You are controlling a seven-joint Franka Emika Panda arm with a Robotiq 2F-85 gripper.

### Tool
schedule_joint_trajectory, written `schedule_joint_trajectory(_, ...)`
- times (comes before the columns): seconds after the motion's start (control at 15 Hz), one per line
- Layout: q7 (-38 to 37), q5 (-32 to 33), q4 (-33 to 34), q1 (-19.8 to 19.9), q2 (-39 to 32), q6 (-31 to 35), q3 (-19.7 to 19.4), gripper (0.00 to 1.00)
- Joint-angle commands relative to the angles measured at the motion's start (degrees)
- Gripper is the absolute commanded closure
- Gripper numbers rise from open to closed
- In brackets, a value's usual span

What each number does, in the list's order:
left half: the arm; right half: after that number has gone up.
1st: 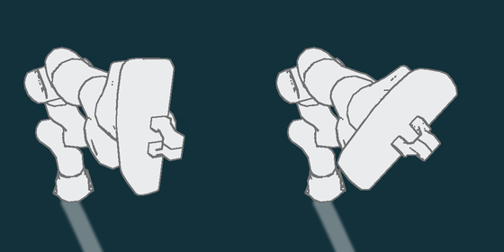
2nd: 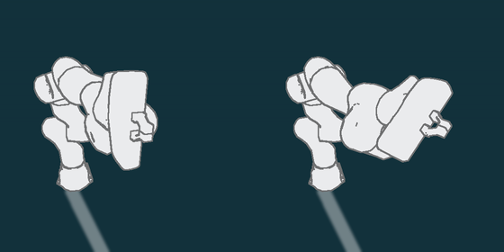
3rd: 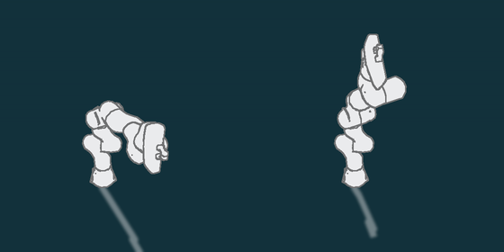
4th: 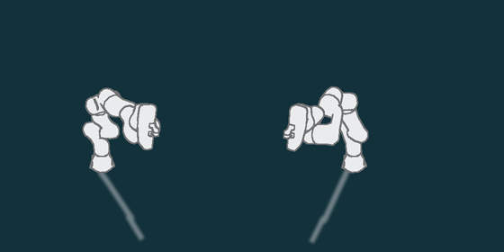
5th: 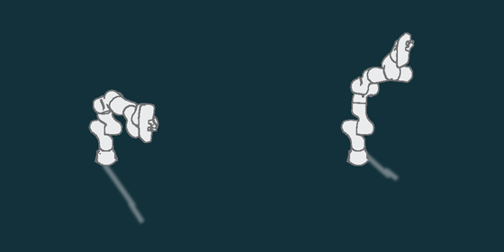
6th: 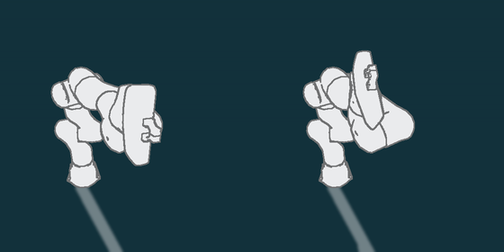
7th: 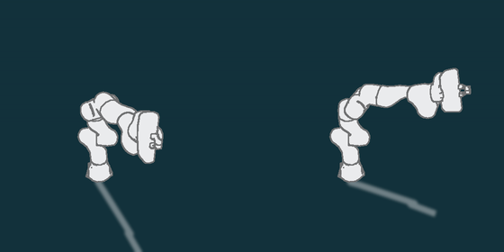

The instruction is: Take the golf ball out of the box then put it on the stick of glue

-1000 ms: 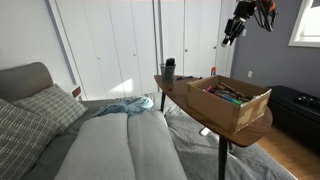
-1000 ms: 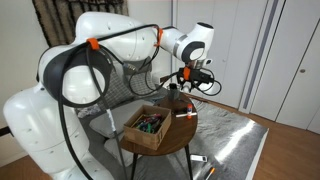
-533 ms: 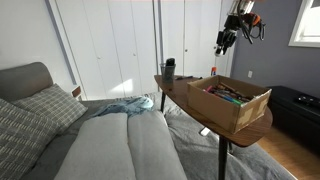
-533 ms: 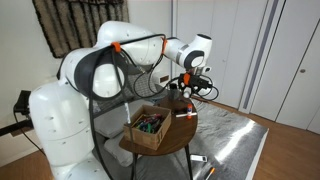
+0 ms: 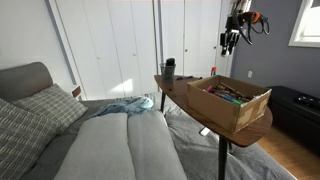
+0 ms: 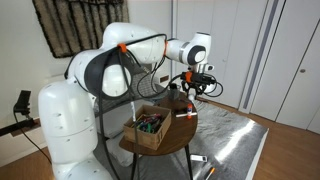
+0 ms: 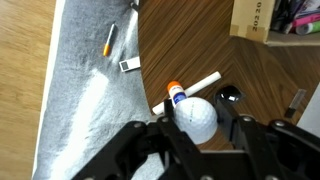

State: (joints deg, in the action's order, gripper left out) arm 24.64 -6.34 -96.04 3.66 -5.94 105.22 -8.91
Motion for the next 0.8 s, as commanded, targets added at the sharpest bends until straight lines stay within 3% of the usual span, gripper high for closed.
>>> schedule_joint_trajectory(0.0, -0.1, 0.17, 0.18, 1.47, -0.13, -0.17, 1.53, 0.78)
schedule_joint_trajectory(0.73, -1.55, 0.75, 0.24, 1.15, -2.75, 2.8, 3.3, 0.78)
